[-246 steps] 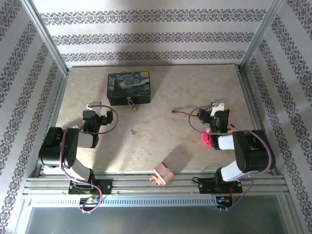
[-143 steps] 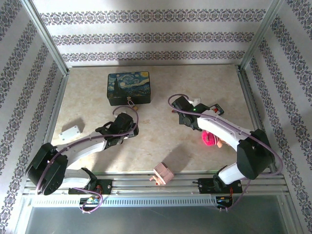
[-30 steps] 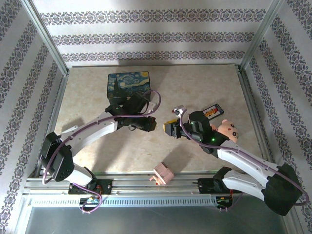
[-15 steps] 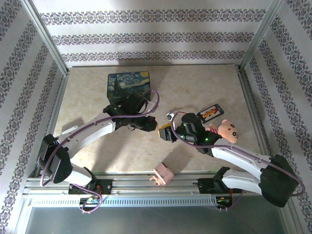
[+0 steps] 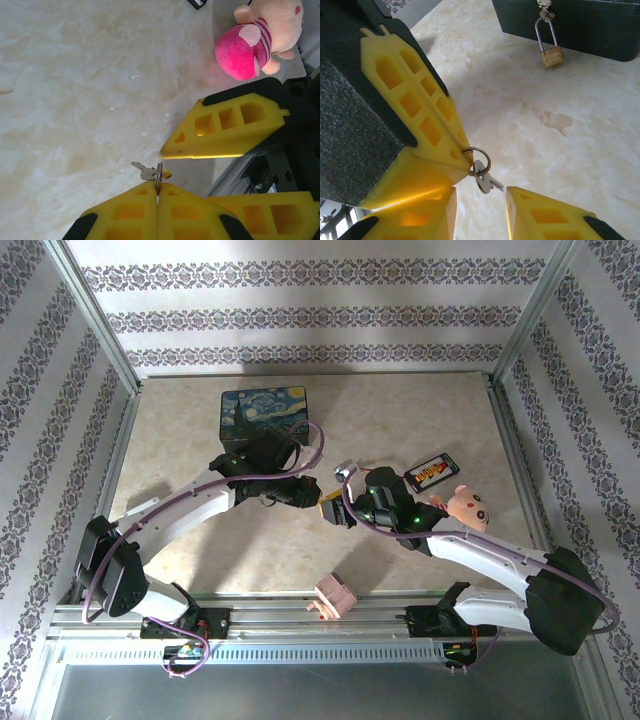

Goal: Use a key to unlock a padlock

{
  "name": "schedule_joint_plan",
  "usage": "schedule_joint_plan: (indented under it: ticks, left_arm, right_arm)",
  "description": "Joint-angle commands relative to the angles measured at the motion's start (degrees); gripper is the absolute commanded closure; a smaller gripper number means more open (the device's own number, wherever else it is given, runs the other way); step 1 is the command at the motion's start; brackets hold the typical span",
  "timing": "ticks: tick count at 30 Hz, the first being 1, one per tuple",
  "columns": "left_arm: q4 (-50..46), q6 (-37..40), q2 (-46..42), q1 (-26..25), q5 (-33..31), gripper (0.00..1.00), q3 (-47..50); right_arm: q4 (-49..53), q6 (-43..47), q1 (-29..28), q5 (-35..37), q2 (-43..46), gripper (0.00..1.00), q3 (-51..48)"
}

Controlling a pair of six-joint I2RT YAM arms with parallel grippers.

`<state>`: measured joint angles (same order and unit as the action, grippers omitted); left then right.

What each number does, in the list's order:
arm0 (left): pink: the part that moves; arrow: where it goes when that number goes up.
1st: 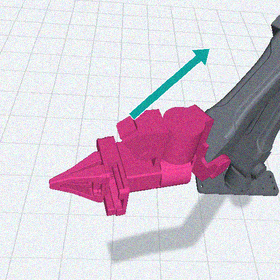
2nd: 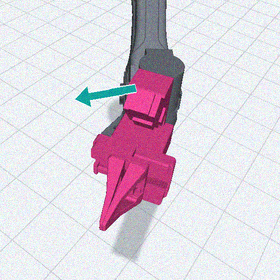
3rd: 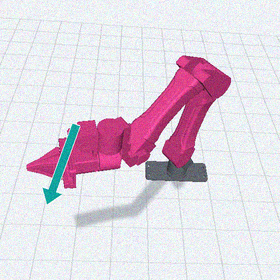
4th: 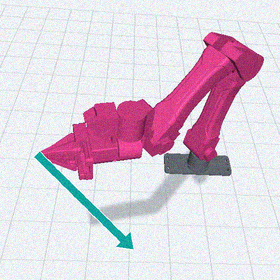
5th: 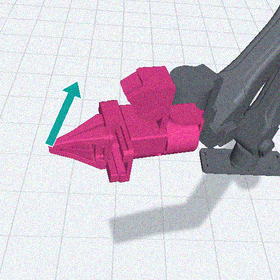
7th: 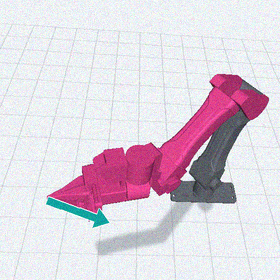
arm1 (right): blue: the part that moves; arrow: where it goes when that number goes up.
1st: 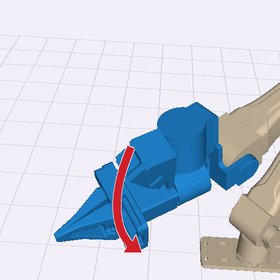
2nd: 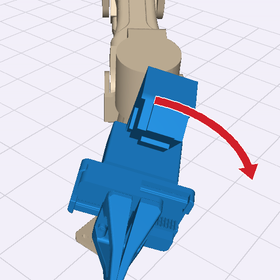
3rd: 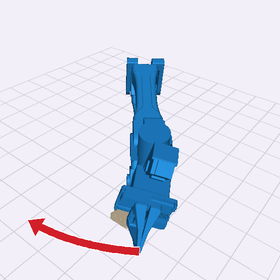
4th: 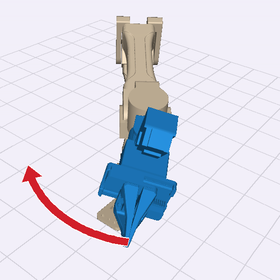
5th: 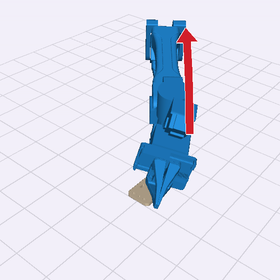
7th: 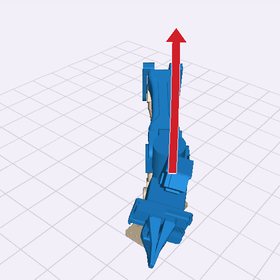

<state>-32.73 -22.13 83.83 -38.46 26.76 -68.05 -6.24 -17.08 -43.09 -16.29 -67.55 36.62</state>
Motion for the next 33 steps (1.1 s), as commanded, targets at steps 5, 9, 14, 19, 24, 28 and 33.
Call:
schedule_joint_plan:
  ticks: [5, 9, 14, 19, 24, 28, 33]
  left_arm:
    - [0.9, -1.0, -1.5, 0.5, 2.7, 1.00, 0.6]
    - [1.0, -1.0, -1.5, 0.6, 3.4, 1.00, 0.7]
    - [1.2, -1.2, -1.7, 0.6, 4.2, 1.00, 0.7]
    - [1.7, -1.7, -1.6, 0.6, 4.4, 1.00, 1.0]
    - [3.2, -2.8, -2.0, 0.8, 4.4, 1.00, 1.6]
    - [4.5, -3.9, -2.8, 1.3, 3.9, 0.95, 2.0]
    - [7.0, -6.2, -4.9, 2.3, 2.2, 0.62, 3.6]
  right_arm:
    - [-2.1, 1.4, -1.0, 1.3, 0.0, 0.76, 1.4]
    - [-2.2, 1.7, -1.1, 2.6, 0.7, 0.82, 1.0]
    - [-2.4, 1.6, -1.1, 4.1, 1.9, 0.89, 0.1]
    - [-2.7, 1.4, -1.1, 4.4, 3.0, 0.96, -0.6]
    - [-2.8, 1.0, -1.2, 3.9, 2.6, 1.00, -0.7]
    - [-2.8, 0.7, -1.2, 4.2, 2.1, 1.00, -0.8]
    - [-2.8, -0.6, -1.2, 5.6, 1.8, 1.00, -1.0]
